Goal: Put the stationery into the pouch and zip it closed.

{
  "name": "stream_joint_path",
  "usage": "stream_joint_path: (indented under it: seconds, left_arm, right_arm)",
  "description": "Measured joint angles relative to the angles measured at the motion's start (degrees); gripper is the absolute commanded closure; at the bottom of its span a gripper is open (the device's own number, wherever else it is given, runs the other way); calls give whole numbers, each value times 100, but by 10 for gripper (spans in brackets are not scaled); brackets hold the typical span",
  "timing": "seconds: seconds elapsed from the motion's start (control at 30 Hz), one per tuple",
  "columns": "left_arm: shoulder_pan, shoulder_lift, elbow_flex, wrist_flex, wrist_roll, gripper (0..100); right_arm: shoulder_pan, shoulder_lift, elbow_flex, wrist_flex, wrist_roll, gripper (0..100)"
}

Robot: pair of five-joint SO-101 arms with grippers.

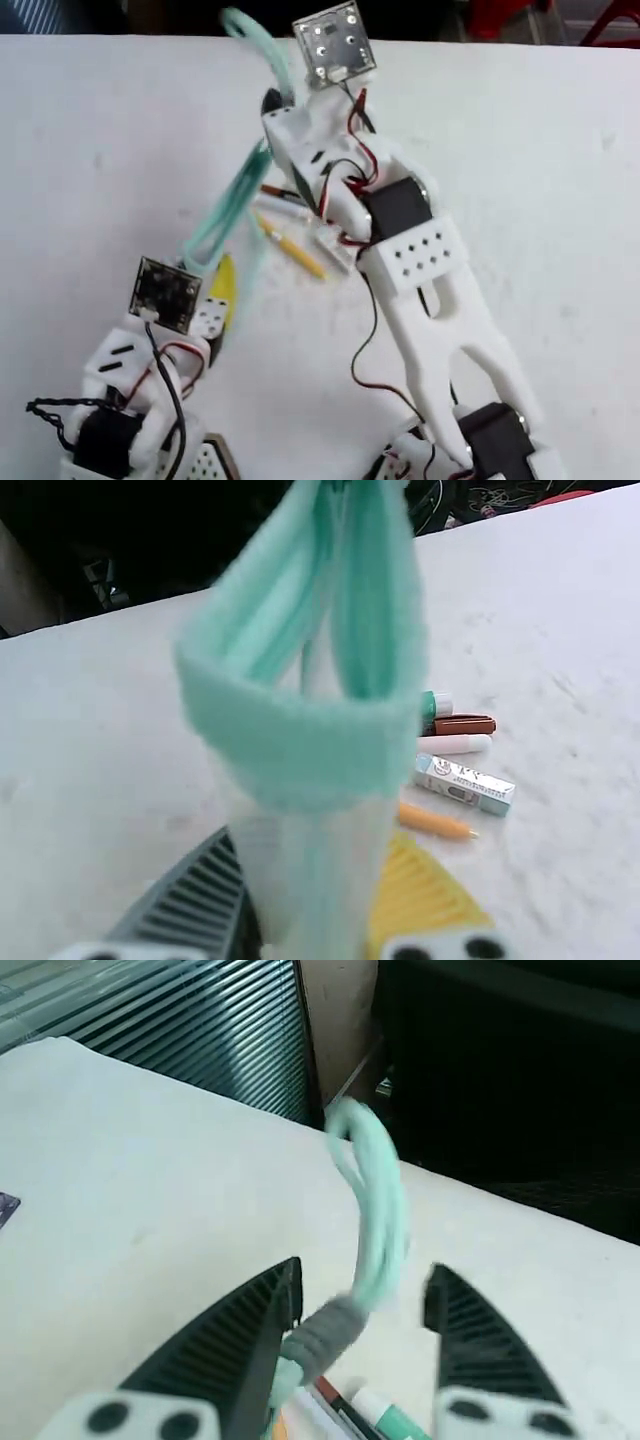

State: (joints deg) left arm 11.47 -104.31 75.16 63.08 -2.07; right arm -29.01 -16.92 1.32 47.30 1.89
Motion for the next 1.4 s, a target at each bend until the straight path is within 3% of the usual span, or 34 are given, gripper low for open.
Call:
stream_joint_path:
  seconds: [0.33,0.6,0.9,1.2,1.4]
  left_arm:
    - [-35,-44,0,44,-18,788]
    - [-35,-35,0,-97,149,794]
    - [-88,-26,211,-633,158,978]
    - [-1213,9,-167,-360,202,977]
    - [-2585,9,-501,-360,870,977]
  right_arm:
    - [-237,-1530,-387,1081,0,687]
    - [404,-1547,-431,2057,0,722]
    - [730,-316,-431,3947,1108,830]
    - [782,1371,-431,3842,1319,829]
    - [79,2655,-431,3165,1925,831]
